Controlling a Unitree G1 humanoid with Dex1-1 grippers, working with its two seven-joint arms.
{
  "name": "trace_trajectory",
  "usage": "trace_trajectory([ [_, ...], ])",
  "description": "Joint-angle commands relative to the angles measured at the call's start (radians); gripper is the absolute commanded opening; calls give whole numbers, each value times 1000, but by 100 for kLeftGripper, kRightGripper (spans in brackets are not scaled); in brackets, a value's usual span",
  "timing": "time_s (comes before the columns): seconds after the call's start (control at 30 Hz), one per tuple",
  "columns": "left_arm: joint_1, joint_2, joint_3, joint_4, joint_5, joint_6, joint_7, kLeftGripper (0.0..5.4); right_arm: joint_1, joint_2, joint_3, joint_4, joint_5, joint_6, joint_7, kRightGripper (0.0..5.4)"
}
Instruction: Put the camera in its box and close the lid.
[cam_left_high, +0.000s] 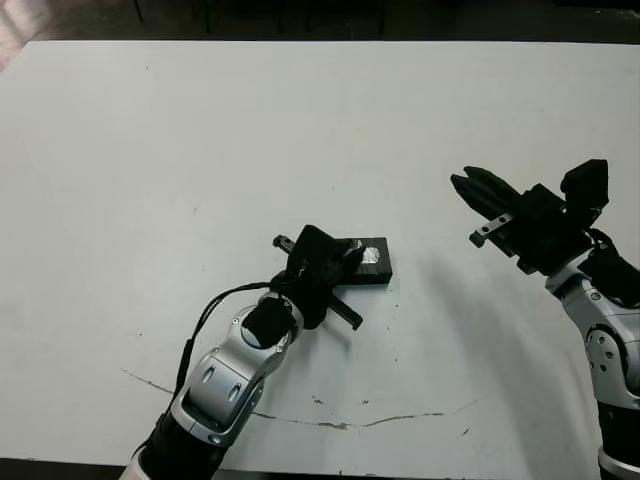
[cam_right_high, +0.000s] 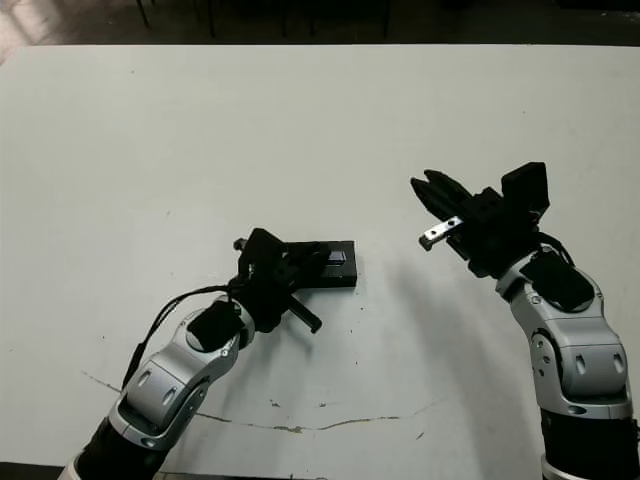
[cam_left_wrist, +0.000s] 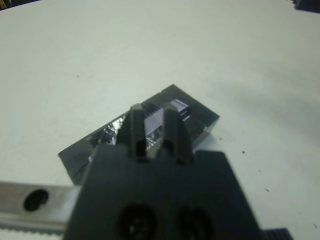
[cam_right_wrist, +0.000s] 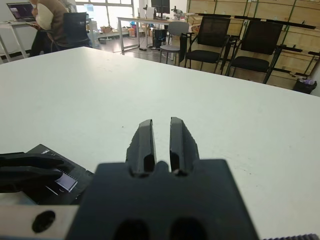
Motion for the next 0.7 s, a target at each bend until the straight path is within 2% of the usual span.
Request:
trace_trajectory([
  [0.03,74,47,1,51,3,100,-19,2,15,-10,0,7,-1,8,3,0],
  [0.13,74,71,41,-106,-44,159,-59,2,18,-15,-2,-10,6,25,1,0],
  [0.2,67,86,77,-192,-67,143,-80,2,18,-13,-5,-8,11,20,4,0],
  [0.37,1,68,233,-240,-95,-51,-57,2,13,19,-4,-9,14,3,-19,0],
  [0.47,-51,75,334,-228,-77,-150,-10,2,6,48,-2,-22,15,-3,-48,0],
  [0.63,-52,126,466,-146,-63,-322,8,2,-29,100,-11,-12,44,-11,-83,0],
  [0.7,-44,144,517,-86,-61,-390,14,2,-35,109,-7,-17,20,-20,-115,0],
])
